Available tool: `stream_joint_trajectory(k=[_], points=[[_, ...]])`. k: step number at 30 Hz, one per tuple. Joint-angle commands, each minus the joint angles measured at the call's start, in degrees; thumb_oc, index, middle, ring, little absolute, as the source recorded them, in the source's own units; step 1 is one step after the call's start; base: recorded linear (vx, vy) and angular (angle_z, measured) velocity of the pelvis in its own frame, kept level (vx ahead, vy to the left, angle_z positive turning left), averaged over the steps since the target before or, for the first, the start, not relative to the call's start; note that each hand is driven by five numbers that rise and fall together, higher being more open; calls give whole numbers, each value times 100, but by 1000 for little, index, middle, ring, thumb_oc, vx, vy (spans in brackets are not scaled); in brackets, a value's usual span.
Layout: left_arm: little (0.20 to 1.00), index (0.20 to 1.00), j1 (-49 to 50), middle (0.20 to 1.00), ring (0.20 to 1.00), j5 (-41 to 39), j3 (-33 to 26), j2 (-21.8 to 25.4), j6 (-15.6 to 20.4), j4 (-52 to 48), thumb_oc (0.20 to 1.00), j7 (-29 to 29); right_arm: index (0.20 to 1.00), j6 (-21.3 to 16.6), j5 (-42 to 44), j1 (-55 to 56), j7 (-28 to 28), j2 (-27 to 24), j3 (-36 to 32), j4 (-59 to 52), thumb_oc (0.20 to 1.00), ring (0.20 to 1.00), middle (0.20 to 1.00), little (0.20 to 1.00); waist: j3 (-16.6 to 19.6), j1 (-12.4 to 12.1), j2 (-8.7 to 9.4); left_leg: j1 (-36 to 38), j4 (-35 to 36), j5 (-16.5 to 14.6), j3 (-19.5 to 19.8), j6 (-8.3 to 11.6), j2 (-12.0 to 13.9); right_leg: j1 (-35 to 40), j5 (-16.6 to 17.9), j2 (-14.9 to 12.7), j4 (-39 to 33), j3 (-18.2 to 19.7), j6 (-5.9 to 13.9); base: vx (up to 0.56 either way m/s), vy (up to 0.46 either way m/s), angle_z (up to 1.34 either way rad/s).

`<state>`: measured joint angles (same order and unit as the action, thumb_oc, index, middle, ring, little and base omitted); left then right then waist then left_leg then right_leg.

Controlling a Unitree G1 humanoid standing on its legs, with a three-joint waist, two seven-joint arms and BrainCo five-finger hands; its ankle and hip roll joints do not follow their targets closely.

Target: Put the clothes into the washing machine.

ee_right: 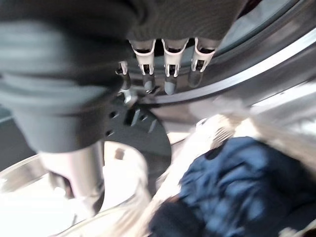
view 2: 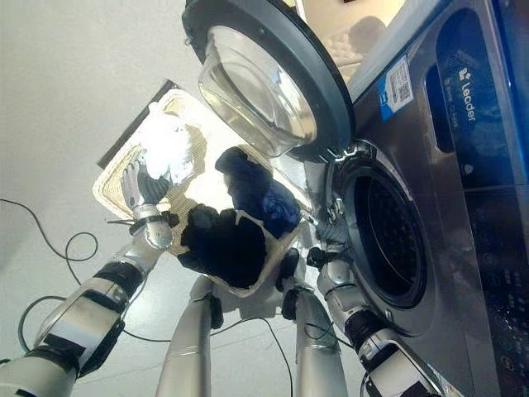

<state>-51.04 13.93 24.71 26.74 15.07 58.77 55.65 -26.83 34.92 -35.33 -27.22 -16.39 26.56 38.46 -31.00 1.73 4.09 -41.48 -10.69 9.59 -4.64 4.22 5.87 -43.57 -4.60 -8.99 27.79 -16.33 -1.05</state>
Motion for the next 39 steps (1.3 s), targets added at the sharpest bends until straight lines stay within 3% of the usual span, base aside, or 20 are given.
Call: stream_joint_trajectory(k=[1, 5, 8, 10, 12, 14, 23, 39], points=[[200, 200, -107, 200, 200, 675, -176, -130, 596, -399, 200, 630, 1000, 37, 171, 139, 439, -76, -293, -431, 1000, 1000, 1000, 1000, 120, -199, -168, 286, -104, -622, -454, 184, -259, 126, 324, -74, -235, -112, 773, 15, -38, 3], [200, 200, 97, 200, 200, 1432, -80, -155, 823, -783, 200, 876, 1000, 462, 684, 212, 1070, -68, -278, -620, 1000, 1000, 1000, 1000, 120, -261, -188, 492, -49, -649, -430, 153, -301, 347, 328, -105, -314, -160, 782, 15, -15, 4], [200, 200, 145, 200, 200, 1810, 39, -140, 939, -903, 200, 1009, 1000, 566, 1130, 207, 1419, -62, -283, -651, 1000, 1000, 1000, 1000, 120, -295, -200, 540, -56, -663, -417, 146, -314, 409, 325, -130, -318, -185, 785, 0, 0, 0], [200, 200, 171, 200, 200, 2347, 186, -129, 1050, -1043, 200, 1107, 1000, 839, 1948, 190, 2237, -41, -292, -734, 1000, 1000, 1000, 1000, 120, -330, -212, 583, -84, -683, -377, 138, -342, 471, 329, -153, -320, -195, 785, 18, -6, 2], [200, 200, 162, 200, 200, 2602, 307, -129, 1086, -1101, 200, 1115, 1000, 1038, 2410, 188, 2646, -7, -305, -785, 1000, 1000, 1000, 1000, 120, -349, -233, 616, -86, -691, -355, 134, -367, 512, 328, -166, -328, -198, 782, 33, -10, 4], [200, 200, 101, 200, 200, 2880, 499, -79, 1161, -1158, 200, 1133, 1000, 1575, 3073, 153, 3314, 24, -302, -830, 1000, 1000, 1000, 1000, 120, -381, -260, 617, -127, -705, -318, 121, -414, 529, 324, -191, -304, -205, 782, 17, -16, 1], [200, 200, -434, 200, 200, 3489, 1234, 53, 1502, -1235, 200, 1281, 1000, 2162, 2914, -495, 3106, -6, -167, -463, 1000, 1000, 1000, 1000, 120, -451, -324, 591, -222, -712, -264, 81, -466, 520, 373, -254, -244, -204, 789, 26, -15, 8], [200, 200, -1041, 200, 200, 3713, 2115, -60, 1277, -1426, 200, 859, 1000, 2105, 2105, -1030, 2638, 152, 50, -250, 1000, 1000, 1000, 1000, 120, -399, -435, 430, -368, -712, -275, 73, -527, 388, 448, -225, -257, -75, 793, 3, 3, 1]])
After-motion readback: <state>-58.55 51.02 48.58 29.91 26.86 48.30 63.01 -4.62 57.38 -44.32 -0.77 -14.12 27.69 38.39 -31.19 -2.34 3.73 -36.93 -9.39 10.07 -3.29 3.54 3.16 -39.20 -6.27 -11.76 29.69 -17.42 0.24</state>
